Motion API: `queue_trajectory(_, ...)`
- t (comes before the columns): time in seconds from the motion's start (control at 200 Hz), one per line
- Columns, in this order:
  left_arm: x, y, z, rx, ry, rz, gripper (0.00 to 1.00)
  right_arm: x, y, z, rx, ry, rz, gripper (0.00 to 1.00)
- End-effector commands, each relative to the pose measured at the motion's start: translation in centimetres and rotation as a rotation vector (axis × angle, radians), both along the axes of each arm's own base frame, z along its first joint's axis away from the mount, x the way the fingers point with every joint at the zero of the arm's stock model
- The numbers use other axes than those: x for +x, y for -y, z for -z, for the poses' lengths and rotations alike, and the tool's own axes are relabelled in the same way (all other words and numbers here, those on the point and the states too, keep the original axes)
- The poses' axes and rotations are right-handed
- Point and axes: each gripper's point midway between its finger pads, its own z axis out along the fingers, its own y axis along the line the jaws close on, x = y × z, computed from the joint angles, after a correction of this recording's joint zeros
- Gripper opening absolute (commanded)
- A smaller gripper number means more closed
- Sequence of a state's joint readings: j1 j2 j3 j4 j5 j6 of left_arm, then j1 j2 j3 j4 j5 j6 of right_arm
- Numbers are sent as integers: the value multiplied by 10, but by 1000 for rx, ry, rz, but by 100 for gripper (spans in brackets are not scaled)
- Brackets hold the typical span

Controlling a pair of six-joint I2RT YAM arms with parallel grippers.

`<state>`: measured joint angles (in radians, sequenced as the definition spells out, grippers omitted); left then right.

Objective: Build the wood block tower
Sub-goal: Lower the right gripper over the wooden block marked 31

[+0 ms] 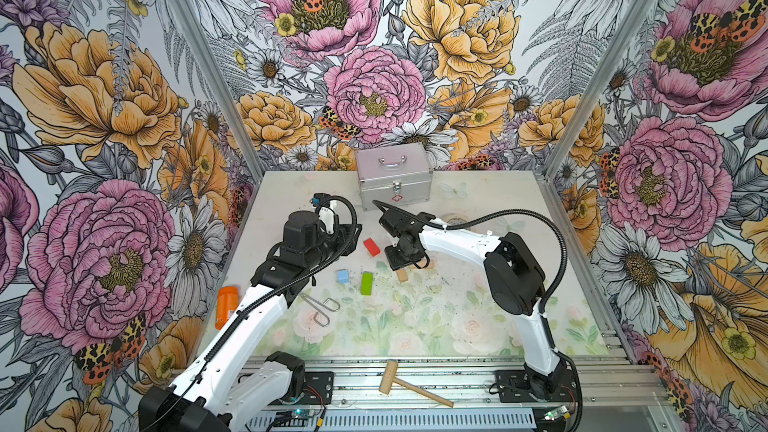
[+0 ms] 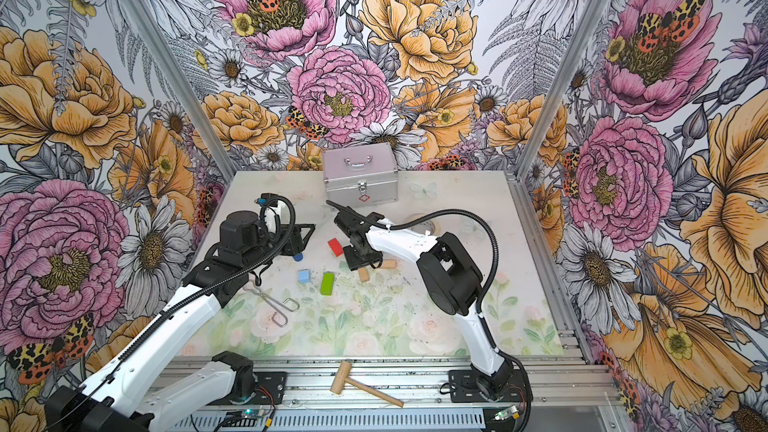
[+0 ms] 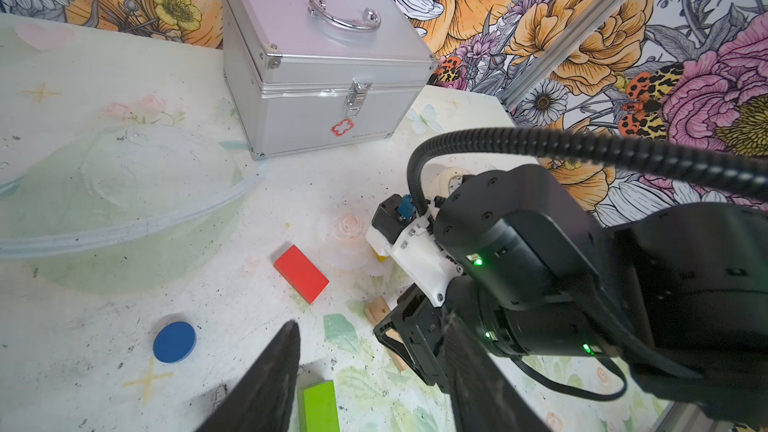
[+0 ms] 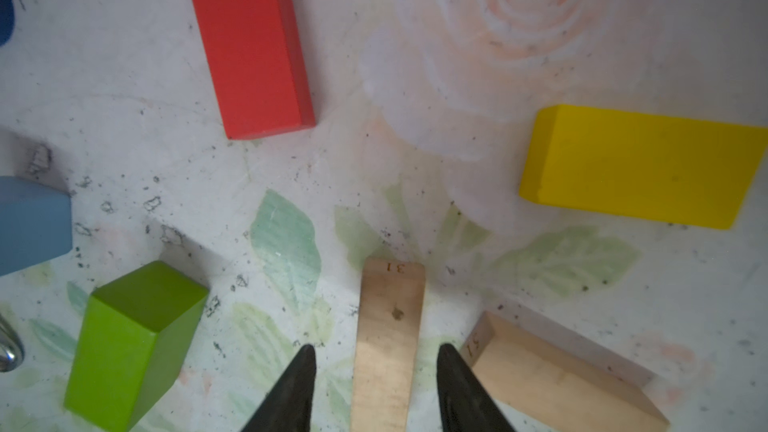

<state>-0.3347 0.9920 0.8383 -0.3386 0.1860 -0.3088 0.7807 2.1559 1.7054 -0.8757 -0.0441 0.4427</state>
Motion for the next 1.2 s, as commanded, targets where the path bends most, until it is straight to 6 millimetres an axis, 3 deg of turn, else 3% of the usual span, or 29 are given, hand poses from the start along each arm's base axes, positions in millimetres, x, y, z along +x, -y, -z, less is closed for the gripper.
queue_trajectory(0.0, 5, -7, -2, -10, 17, -34, 57, 5, -3, 3, -22, 21, -12, 49)
queue_trajectory(0.57, 4, -7, 0, -8, 15, -32, 58, 5, -3, 13, -33, 6, -11, 45)
queue_trajectory(0.651, 4, -7, -1, -8, 17, -33, 58, -5, -13, 16, -36, 2, -40, 44)
queue_trajectory(1.196, 3, -7, 0, -6, 17, -35, 58, -10, -12, 27, -55, -18, -46, 44)
